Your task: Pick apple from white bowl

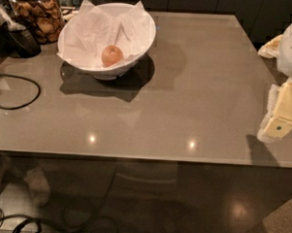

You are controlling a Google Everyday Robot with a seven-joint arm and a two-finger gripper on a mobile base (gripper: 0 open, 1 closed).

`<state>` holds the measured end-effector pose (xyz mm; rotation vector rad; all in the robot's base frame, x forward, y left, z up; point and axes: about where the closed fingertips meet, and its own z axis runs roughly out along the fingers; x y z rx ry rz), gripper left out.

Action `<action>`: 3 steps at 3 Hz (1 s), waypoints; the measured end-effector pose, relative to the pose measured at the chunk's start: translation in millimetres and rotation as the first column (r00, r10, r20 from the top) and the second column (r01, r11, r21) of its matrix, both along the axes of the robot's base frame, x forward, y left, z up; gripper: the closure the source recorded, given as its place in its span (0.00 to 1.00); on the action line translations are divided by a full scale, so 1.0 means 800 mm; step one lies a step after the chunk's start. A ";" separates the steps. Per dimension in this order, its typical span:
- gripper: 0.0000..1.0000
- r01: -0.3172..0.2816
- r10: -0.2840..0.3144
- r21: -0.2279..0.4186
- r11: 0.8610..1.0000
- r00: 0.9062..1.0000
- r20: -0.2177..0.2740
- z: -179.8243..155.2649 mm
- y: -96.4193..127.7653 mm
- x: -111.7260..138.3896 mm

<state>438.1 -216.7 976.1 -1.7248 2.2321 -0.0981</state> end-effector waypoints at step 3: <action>0.00 0.004 -0.005 0.046 0.999 1.000 0.021 0.040 0.038 0.066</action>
Offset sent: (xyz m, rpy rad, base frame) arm 0.0563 0.0268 0.0395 0.0520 0.0576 -0.0349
